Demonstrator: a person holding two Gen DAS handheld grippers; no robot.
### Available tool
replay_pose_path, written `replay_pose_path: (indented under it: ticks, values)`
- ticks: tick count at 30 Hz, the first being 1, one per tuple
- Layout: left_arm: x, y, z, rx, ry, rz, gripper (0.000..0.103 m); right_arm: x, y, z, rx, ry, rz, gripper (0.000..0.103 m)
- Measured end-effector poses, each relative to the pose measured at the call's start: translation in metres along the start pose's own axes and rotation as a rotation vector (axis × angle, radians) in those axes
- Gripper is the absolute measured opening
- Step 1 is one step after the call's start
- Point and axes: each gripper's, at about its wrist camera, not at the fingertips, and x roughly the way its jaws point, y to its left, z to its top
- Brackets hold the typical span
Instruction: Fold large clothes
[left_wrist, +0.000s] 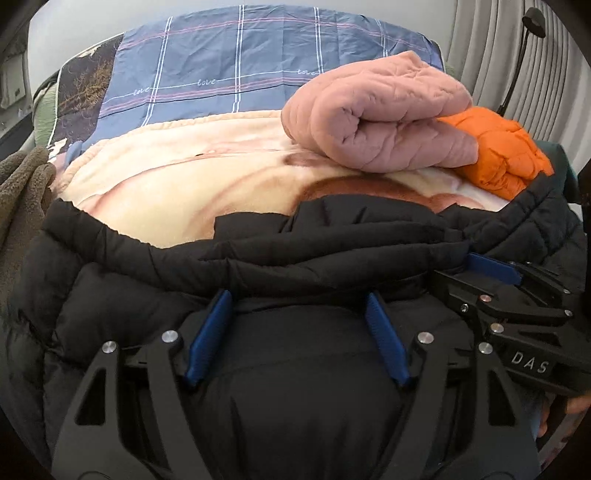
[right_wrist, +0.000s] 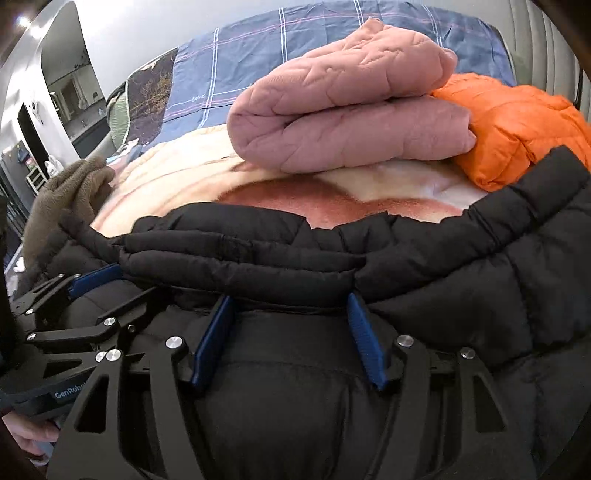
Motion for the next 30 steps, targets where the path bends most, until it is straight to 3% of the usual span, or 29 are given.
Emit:
replay_pose_path:
  ticks: [4,10,12,16,19,22,27,30]
  values:
    - [0.005,0.001,0.0,-0.004,0.01,-0.004,0.075,0.0,0.002,0.0,-0.012,-0.002,-0.008,0.064]
    - [-0.011,0.0,-0.004,0.0,-0.008,-0.001,0.075,-0.048,-0.002,-0.009,0.024,-0.057,0.003,0.063]
    - [-0.022,0.004,-0.008,-0.022,-0.02,-0.013,0.075,-0.058,-0.01,-0.02,0.008,-0.061,-0.038,0.063]
    - [-0.026,0.007,-0.019,-0.026,-0.035,-0.032,0.076,-0.04,-0.013,-0.036,-0.021,-0.059,-0.061,0.064]
    - [-0.014,-0.002,-0.016,0.004,-0.014,0.03,0.076,-0.031,-0.003,-0.032,-0.058,-0.048,-0.119,0.065]
    - [-0.017,-0.003,-0.016,0.015,-0.012,0.035,0.076,-0.045,-0.009,-0.033,-0.037,-0.047,-0.096,0.065]
    - [-0.075,0.02,-0.029,-0.064,-0.046,-0.038,0.077,-0.096,-0.032,-0.05,0.049,-0.09,-0.065,0.066]
    - [-0.096,0.045,-0.044,-0.076,-0.077,0.043,0.08,-0.08,-0.039,-0.063,-0.001,-0.063,-0.06,0.067]
